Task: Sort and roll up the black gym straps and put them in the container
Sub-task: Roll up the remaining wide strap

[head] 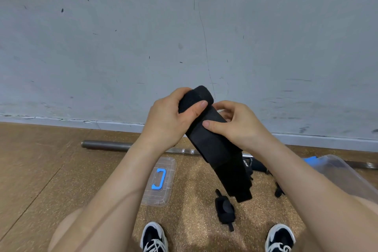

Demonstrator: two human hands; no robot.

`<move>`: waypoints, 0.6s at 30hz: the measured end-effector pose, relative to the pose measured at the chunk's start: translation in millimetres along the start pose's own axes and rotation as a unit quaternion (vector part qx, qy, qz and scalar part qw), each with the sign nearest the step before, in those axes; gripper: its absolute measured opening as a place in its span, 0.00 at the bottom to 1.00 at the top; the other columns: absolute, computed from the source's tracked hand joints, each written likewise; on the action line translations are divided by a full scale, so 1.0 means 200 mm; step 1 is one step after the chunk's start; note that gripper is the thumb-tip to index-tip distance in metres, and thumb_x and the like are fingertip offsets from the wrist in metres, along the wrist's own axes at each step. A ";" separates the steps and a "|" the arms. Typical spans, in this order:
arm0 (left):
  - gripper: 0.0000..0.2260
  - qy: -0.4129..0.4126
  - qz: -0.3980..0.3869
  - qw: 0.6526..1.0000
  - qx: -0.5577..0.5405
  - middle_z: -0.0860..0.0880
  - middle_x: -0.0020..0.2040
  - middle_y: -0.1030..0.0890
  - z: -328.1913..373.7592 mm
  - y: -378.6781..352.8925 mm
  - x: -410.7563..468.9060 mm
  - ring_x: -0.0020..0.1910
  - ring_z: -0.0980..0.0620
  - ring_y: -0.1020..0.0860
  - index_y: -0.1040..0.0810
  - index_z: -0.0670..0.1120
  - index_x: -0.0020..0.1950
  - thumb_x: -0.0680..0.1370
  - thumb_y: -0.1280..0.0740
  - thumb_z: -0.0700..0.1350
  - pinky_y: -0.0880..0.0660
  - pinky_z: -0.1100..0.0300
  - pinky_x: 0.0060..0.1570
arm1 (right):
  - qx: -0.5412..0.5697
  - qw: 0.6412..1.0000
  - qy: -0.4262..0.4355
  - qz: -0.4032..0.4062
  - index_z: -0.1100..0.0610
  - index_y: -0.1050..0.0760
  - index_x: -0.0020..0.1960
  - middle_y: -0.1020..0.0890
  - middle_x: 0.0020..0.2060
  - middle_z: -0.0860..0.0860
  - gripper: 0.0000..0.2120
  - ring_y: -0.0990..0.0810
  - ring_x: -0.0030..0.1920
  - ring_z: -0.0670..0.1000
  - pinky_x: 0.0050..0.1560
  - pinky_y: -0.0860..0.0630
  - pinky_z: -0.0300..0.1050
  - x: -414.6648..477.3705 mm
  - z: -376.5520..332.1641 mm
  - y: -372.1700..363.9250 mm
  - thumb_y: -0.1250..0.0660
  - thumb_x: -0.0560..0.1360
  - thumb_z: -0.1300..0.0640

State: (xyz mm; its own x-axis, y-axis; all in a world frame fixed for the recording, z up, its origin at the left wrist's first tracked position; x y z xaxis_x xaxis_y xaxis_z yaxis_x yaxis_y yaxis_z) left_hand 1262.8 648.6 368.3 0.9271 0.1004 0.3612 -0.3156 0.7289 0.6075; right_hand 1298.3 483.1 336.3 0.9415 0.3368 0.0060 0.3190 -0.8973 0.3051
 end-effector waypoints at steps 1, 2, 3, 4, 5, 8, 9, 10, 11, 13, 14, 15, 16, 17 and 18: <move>0.14 -0.002 0.004 1.000 0.009 0.60 0.46 0.19 0.00 0.00 0.00 0.47 0.63 0.21 0.22 0.55 0.59 0.76 0.31 0.57 0.24 0.64 0.47 | 0.000 1.000 -0.005 0.002 0.45 0.23 0.49 0.14 0.43 0.50 0.12 0.14 0.43 0.50 0.51 0.17 0.55 0.00 0.00 0.00 0.23 0.71 0.55; 0.15 -0.012 0.007 1.000 0.023 0.58 0.47 0.19 0.00 0.00 0.00 0.47 0.61 0.21 0.22 0.54 0.60 0.76 0.31 0.58 0.23 0.62 0.48 | 0.016 1.000 -0.012 -0.004 0.47 0.22 0.51 0.14 0.43 0.51 0.12 0.14 0.43 0.51 0.51 0.17 0.55 0.00 0.01 0.00 0.23 0.71 0.56; 0.17 -0.035 0.012 0.998 0.045 0.57 0.49 0.19 0.00 -0.01 0.00 0.48 0.59 0.22 0.22 0.53 0.62 0.76 0.30 0.58 0.24 0.60 0.49 | 0.041 0.999 -0.023 -0.015 0.50 0.22 0.53 0.14 0.45 0.53 0.12 0.14 0.44 0.53 0.51 0.17 0.57 0.00 0.01 -0.01 0.24 0.72 0.58; 0.19 -0.068 0.017 0.995 0.073 0.55 0.50 0.19 0.00 -0.02 0.00 0.49 0.57 0.22 0.23 0.53 0.64 0.75 0.30 0.59 0.24 0.58 0.50 | 0.073 0.996 -0.036 -0.025 0.54 0.22 0.55 0.14 0.46 0.55 0.12 0.14 0.45 0.55 0.53 0.18 0.59 0.01 0.01 -0.01 0.25 0.73 0.60; 0.22 -0.101 0.022 0.990 0.098 0.53 0.51 0.20 0.00 -0.05 -0.01 0.50 0.54 0.23 0.24 0.52 0.66 0.74 0.31 0.60 0.24 0.57 0.49 | 0.103 0.993 -0.047 -0.032 0.58 0.22 0.56 0.14 0.47 0.57 0.12 0.14 0.46 0.57 0.54 0.19 0.61 0.01 0.01 -0.02 0.26 0.73 0.62; 0.25 -0.140 0.046 0.983 0.114 0.51 0.51 0.24 -0.01 -0.09 0.00 0.50 0.51 0.24 0.25 0.54 0.68 0.72 0.33 0.60 0.25 0.55 0.47 | 0.171 0.982 -0.063 -0.051 0.65 0.24 0.58 0.16 0.45 0.61 0.18 0.17 0.45 0.58 0.51 0.21 0.58 0.01 0.01 -0.02 0.28 0.69 0.66; 0.25 -0.146 0.051 0.982 0.111 0.51 0.51 0.24 -0.01 -0.09 0.01 0.51 0.50 0.25 0.24 0.54 0.68 0.72 0.33 0.59 0.25 0.53 0.48 | 0.186 0.978 -0.067 -0.060 0.66 0.24 0.59 0.17 0.45 0.60 0.21 0.18 0.45 0.57 0.49 0.22 0.55 0.01 0.00 -0.02 0.29 0.66 0.63; 0.25 -0.152 0.051 0.981 0.111 0.50 0.52 0.25 -0.02 -0.09 0.01 0.52 0.49 0.25 0.24 0.54 0.68 0.73 0.33 0.59 0.24 0.52 0.49 | 0.198 0.975 -0.069 -0.069 0.66 0.24 0.59 0.18 0.45 0.60 0.24 0.18 0.47 0.56 0.49 0.24 0.53 0.01 0.00 -0.02 0.29 0.65 0.59; 0.24 -0.161 0.047 0.979 0.113 0.50 0.53 0.25 -0.02 -0.09 0.01 0.53 0.48 0.26 0.24 0.54 0.68 0.73 0.33 0.58 0.25 0.50 0.50 | 0.211 0.972 -0.071 -0.077 0.65 0.23 0.59 0.17 0.47 0.58 0.25 0.18 0.49 0.55 0.49 0.24 0.51 0.01 0.00 -0.02 0.27 0.65 0.54; 0.24 -0.180 0.032 0.975 0.128 0.50 0.55 0.26 -0.01 -0.09 0.00 0.55 0.49 0.28 0.25 0.55 0.69 0.74 0.34 0.58 0.26 0.51 0.53 | 0.219 0.970 -0.072 -0.079 0.61 0.21 0.60 0.15 0.51 0.56 0.29 0.16 0.53 0.55 0.52 0.22 0.50 0.01 0.00 -0.03 0.26 0.68 0.40; 0.24 -0.183 0.017 0.973 0.139 0.51 0.56 0.27 0.00 -0.10 0.00 0.56 0.50 0.30 0.26 0.55 0.69 0.74 0.34 0.58 0.28 0.52 0.55 | 0.218 0.971 -0.070 -0.072 0.61 0.20 0.60 0.15 0.52 0.57 0.30 0.15 0.53 0.56 0.54 0.21 0.52 0.01 0.00 -0.03 0.30 0.69 0.38; 0.24 -0.173 -0.009 0.974 0.145 0.51 0.57 0.29 0.00 -0.10 -0.01 0.58 0.51 0.32 0.27 0.56 0.71 0.75 0.35 0.58 0.30 0.52 0.58 | 0.222 0.971 -0.070 -0.061 0.62 0.21 0.60 0.15 0.52 0.59 0.29 0.15 0.53 0.56 0.55 0.21 0.52 0.01 0.00 -0.03 0.32 0.71 0.38; 0.24 -0.145 -0.048 0.980 0.129 0.53 0.59 0.30 0.00 -0.11 -0.01 0.60 0.52 0.34 0.29 0.57 0.72 0.75 0.35 0.57 0.31 0.54 0.61 | 0.226 0.970 -0.069 -0.050 0.63 0.21 0.60 0.15 0.52 0.61 0.28 0.15 0.51 0.57 0.55 0.20 0.52 0.01 -0.01 -0.03 0.33 0.73 0.40; 0.25 -0.103 -0.089 0.987 0.085 0.54 0.60 0.31 0.00 -0.10 -0.02 0.62 0.54 0.34 0.30 0.58 0.72 0.74 0.35 0.57 0.33 0.59 0.63 | 0.229 0.971 -0.065 -0.040 0.64 0.22 0.60 0.16 0.53 0.62 0.27 0.15 0.50 0.57 0.53 0.20 0.53 0.01 -0.01 -0.03 0.32 0.74 0.42; 0.26 -0.051 -0.118 0.992 0.017 0.55 0.60 0.30 0.00 -0.08 -0.02 0.62 0.56 0.31 0.31 0.59 0.72 0.73 0.34 0.58 0.32 0.63 0.63 | 0.228 0.971 -0.057 -0.035 0.65 0.22 0.61 0.16 0.53 0.64 0.28 0.15 0.49 0.58 0.52 0.20 0.53 0.01 -0.01 -0.02 0.32 0.74 0.43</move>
State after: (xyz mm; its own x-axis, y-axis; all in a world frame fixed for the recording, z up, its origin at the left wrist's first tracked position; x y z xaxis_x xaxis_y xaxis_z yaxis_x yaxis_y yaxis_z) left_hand 1264.2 635.7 357.0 0.9513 -0.1410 0.2743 -0.1002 0.6998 0.7072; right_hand 1298.0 488.0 337.1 0.9136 0.3906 -0.1133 0.3723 -0.9153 -0.1535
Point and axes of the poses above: each hand's wrist, its own x-axis towards the middle knuckle, its own y-axis out of the back of the hand, z = x × y, the point moved 3 cm from there along x, towards the middle knuckle
